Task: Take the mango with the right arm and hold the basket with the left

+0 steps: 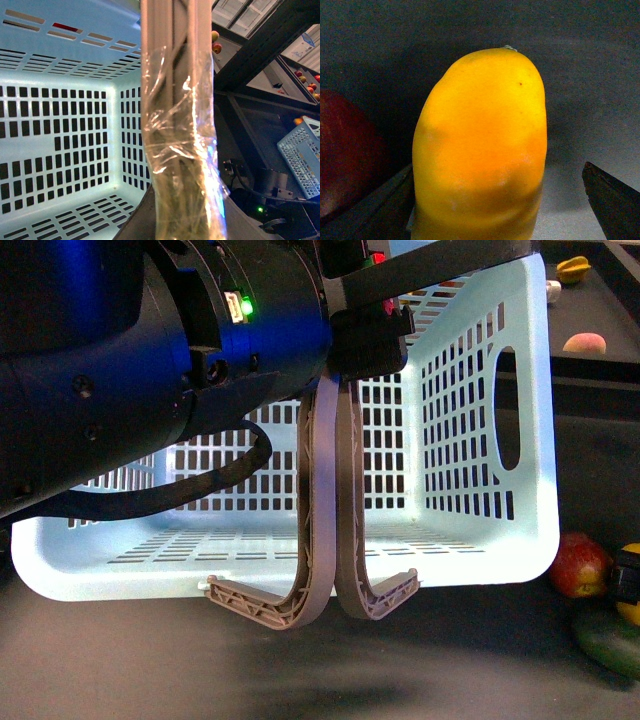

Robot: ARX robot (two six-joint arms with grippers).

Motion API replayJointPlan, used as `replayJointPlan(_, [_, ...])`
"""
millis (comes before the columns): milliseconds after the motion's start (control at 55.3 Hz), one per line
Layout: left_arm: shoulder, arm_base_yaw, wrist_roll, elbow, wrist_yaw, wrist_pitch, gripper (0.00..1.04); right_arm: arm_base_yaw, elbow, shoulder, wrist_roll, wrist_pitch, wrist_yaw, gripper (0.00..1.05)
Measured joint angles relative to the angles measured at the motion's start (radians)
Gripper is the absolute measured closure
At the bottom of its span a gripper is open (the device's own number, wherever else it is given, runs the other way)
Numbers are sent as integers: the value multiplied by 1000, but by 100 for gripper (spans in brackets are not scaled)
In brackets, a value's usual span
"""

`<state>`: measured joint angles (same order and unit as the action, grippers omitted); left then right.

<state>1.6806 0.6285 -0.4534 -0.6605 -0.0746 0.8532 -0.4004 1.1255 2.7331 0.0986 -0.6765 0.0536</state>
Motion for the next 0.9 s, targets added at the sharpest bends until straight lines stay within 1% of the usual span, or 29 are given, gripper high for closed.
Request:
replayJointPlan(271, [0, 0, 0, 0, 0, 0, 97, -4, 1, 3, 10, 6, -12, 8])
replayJointPlan(289, [0, 0, 0, 0, 1, 0, 97, -4, 0, 3, 9, 5, -13, 9])
replayJointPlan(326, [0, 0, 0, 0, 0, 0, 97, -5, -2, 3, 10, 3, -15, 15])
replayJointPlan(362, [0, 0, 0, 0, 0, 0, 97, -5, -3, 3, 10, 2, -16, 19])
replayJointPlan(488, [0, 0, 0, 0, 0, 0, 97, -8, -13, 3, 10, -3, -16, 36])
replayJointPlan(579, [0, 0, 0, 0, 0, 0, 97, -15, -32, -3, 9, -13, -7, 45])
replayJointPlan(741, [0, 0, 0, 0, 0, 0, 97, -27, -90, -47, 6, -17, 18, 48])
replayJointPlan(904, [0, 0, 0, 0, 0, 0, 97, -30, -169, -156, -13, -26, 84, 48])
